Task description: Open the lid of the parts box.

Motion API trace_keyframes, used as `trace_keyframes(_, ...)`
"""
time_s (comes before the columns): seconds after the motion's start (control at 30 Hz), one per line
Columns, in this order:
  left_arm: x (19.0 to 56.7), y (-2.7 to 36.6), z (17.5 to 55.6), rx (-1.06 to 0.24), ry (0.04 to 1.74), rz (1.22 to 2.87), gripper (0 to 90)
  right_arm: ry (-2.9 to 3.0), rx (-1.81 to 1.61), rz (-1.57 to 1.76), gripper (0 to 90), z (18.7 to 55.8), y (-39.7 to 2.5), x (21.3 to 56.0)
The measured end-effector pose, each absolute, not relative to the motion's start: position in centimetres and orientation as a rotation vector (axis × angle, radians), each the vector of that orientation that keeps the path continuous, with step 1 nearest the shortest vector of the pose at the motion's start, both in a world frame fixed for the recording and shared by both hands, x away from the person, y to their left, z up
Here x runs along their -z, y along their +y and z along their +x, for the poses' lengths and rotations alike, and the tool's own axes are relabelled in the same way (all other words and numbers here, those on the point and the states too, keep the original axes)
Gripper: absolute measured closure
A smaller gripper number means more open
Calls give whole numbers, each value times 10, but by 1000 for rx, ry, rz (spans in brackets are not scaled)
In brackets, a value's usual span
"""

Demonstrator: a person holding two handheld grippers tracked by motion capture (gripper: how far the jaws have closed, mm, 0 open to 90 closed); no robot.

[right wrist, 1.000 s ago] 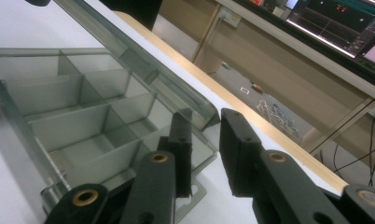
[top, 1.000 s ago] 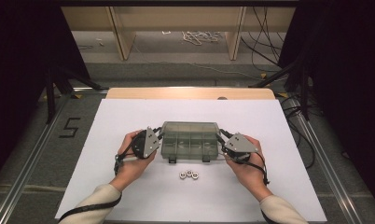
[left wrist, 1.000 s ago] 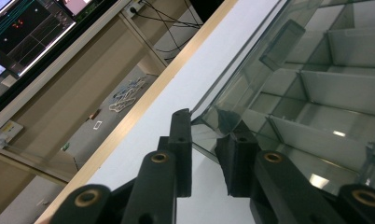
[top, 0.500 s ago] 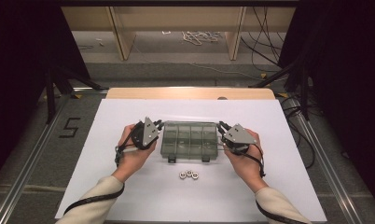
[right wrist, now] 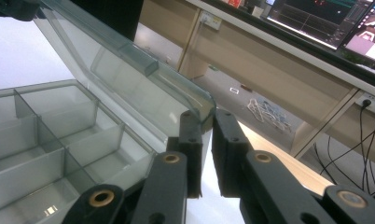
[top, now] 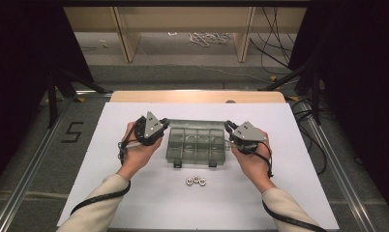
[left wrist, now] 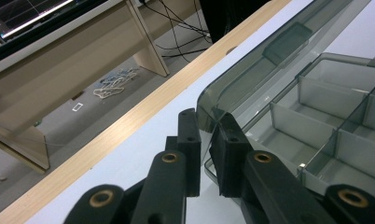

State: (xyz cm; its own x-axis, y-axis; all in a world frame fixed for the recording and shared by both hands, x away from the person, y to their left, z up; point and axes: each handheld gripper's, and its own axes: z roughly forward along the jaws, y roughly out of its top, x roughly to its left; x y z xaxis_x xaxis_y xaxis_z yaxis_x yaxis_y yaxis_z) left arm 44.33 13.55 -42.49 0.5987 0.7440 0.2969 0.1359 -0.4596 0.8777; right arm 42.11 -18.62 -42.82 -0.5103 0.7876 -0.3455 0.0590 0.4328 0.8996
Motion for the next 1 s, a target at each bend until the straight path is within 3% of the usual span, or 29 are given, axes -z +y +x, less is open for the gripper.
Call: trace_keyframes(1.0,424,135,467,-779,830,1796,814,1846,-1217,836,828,447,-186,422)
